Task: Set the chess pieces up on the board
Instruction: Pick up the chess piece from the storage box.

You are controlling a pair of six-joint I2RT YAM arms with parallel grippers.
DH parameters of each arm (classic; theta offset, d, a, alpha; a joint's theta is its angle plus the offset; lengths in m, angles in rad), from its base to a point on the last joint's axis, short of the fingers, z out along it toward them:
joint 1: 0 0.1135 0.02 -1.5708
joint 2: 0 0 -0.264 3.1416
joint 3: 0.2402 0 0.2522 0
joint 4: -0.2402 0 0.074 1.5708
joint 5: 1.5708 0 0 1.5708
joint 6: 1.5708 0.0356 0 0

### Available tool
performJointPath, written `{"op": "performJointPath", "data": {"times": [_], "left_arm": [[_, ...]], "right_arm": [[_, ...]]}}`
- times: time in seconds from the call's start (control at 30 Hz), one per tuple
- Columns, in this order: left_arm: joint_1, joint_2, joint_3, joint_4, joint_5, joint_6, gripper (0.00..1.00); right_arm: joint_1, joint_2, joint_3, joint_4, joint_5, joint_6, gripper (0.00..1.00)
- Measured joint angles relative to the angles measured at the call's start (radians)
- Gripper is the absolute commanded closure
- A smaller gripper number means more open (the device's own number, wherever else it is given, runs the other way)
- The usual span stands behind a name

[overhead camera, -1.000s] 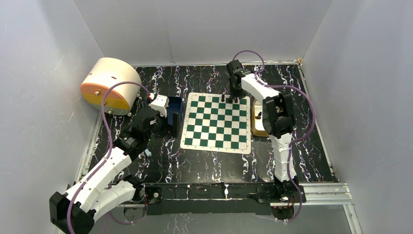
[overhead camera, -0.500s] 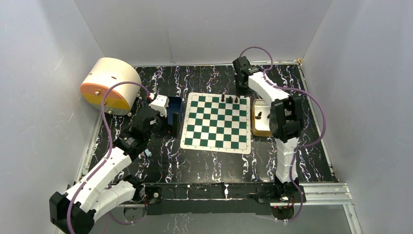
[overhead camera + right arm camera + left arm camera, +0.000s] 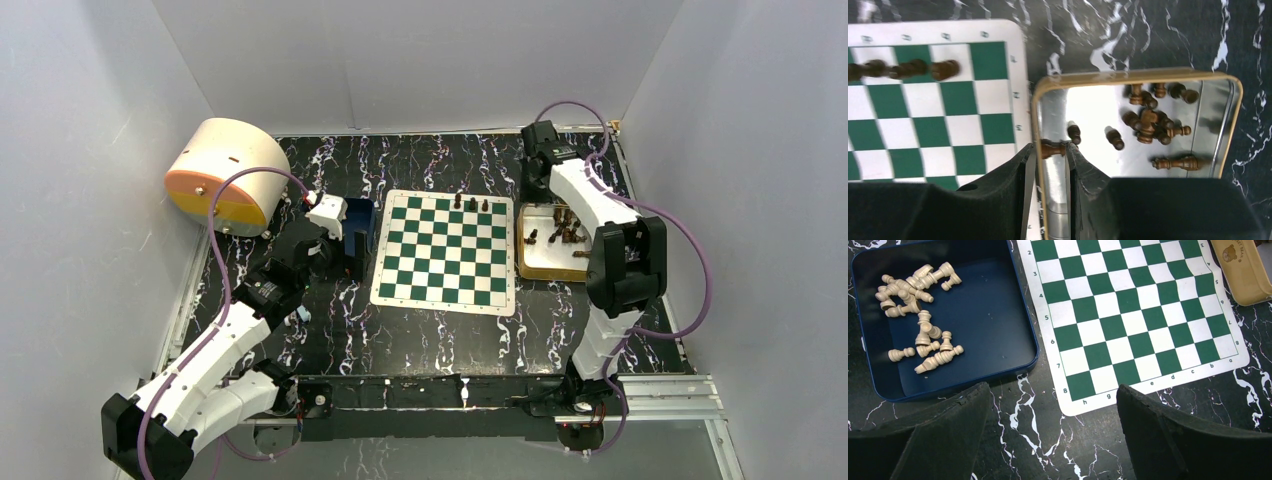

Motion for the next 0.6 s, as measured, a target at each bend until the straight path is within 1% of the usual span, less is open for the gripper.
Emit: {"op": "performJointPath", "data": {"times": [0.23,0.6], "left_arm": [[0.000,0.000,0.000,0.000,0.000,0.000,0.07],[0.000,0.000,0.000,0.000,0.000,0.000,0.07]], "right_arm": [[-0.077,-0.011,-0.134,0.026,-0.032,-0.003,0.64],[-0.104,-0.011,-0.179,0.080,-0.098,0.003,0.62]]}}
